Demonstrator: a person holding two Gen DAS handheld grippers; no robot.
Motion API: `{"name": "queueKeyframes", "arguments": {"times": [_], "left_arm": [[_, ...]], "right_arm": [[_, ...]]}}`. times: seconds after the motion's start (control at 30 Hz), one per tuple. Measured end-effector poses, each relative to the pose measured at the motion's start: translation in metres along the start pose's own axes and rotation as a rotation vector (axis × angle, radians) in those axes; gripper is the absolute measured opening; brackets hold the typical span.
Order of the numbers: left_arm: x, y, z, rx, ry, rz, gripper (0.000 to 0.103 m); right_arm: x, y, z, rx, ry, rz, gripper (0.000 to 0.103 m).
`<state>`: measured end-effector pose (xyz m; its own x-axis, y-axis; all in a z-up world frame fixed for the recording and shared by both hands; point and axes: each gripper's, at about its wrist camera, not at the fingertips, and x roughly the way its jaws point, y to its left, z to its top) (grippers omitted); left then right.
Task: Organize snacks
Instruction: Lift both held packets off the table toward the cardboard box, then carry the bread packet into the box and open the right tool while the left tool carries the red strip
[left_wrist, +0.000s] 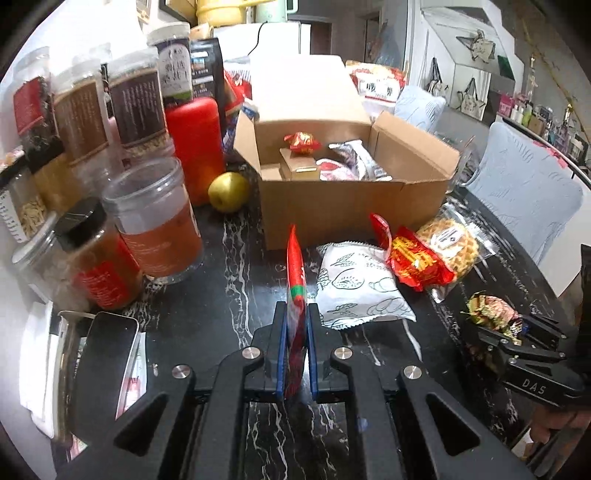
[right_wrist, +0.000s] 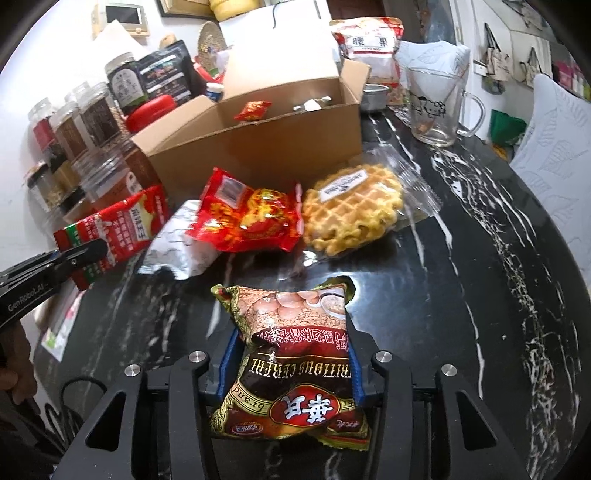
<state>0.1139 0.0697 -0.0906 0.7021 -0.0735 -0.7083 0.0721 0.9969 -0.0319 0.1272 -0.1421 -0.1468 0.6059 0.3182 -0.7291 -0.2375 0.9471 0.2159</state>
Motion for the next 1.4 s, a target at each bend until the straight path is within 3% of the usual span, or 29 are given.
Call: {"name": "queueKeyframes", "arguments": {"times": [0.2,0.6,1.0,1.4], "left_arm": [[-0.013,-0.001,-0.002,-0.003,-0.013,-0.020,0.009],[-0.011,0.003,-0.029,-0.038,0.053,-0.032,0.009],[-0.054,0.011,-0.004,-0.054,-0.082,-0.041,0.009],[-0.077,0.011,0.056,-0.048,-0.240,-0.070,0.009]], "right_arm": [[-0.008,0.015,0.003,-0.017,-0.027,0.048,0.045],[-0.005,0.033,-0.004,-0.048,-0.006,0.090,0.045],[-0.013,0.054,0.018,-0.091,-0.060,0.156,0.045],[-0.035,0.065,0.084,-0.153,-0.181,0.183,0.045]]}}
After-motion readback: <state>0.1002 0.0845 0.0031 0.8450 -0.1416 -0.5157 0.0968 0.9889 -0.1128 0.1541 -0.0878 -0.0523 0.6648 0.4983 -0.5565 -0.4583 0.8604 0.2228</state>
